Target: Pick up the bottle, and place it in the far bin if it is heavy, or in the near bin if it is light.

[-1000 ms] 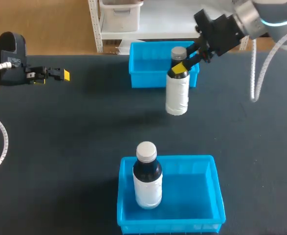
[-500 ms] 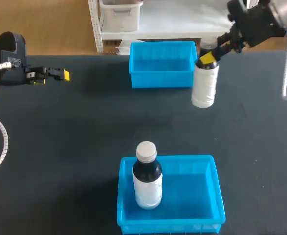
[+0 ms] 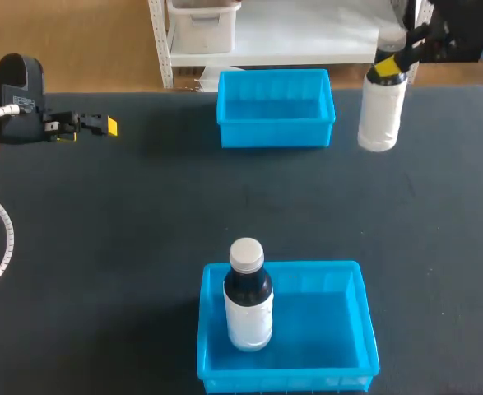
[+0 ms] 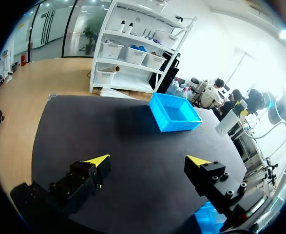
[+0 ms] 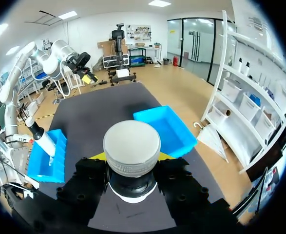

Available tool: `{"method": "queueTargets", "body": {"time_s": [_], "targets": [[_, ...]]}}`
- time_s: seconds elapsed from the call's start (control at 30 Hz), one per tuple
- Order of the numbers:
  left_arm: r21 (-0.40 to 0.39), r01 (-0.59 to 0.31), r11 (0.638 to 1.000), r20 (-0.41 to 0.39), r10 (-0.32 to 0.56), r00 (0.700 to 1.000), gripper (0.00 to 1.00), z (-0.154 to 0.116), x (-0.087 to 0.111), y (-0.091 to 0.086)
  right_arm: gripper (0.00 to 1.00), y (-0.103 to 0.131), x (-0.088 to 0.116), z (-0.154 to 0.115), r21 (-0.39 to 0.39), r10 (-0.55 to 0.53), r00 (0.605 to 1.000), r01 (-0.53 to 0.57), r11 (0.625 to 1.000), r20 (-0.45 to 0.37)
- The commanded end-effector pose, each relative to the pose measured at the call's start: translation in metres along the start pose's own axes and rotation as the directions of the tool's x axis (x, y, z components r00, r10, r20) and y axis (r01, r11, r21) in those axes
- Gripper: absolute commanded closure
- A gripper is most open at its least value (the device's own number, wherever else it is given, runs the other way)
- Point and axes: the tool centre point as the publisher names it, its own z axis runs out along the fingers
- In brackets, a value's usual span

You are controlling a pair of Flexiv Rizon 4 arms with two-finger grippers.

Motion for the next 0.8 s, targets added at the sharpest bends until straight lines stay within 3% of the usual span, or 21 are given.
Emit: {"method": "queueTargets", "body": {"time_s": [0.03,0.43,0.8], "targets": [[0.0,0.0,1.0,0.0,0.0,1.0,0.0,0.0,0.0,0.0,0.65,-0.021,-0.016,-0.002,-0.015,-0.007,1.0,0.007,1.0,-0.009],[0.0,0.0,1.0,0.0,0.0,1.0,0.0,0.0,0.0,0.0,0.65,-0.075,-0.07,0.029,-0.072,-0.069,0.997,0.071,0.995,0.024],[0.0,0.0,1.0,0.0,0.0,1.0,0.0,0.0,0.0,0.0,0.65,-0.091,-0.11,0.089,-0.159,-0.136,0.99,0.141,0.977,0.038]]}}
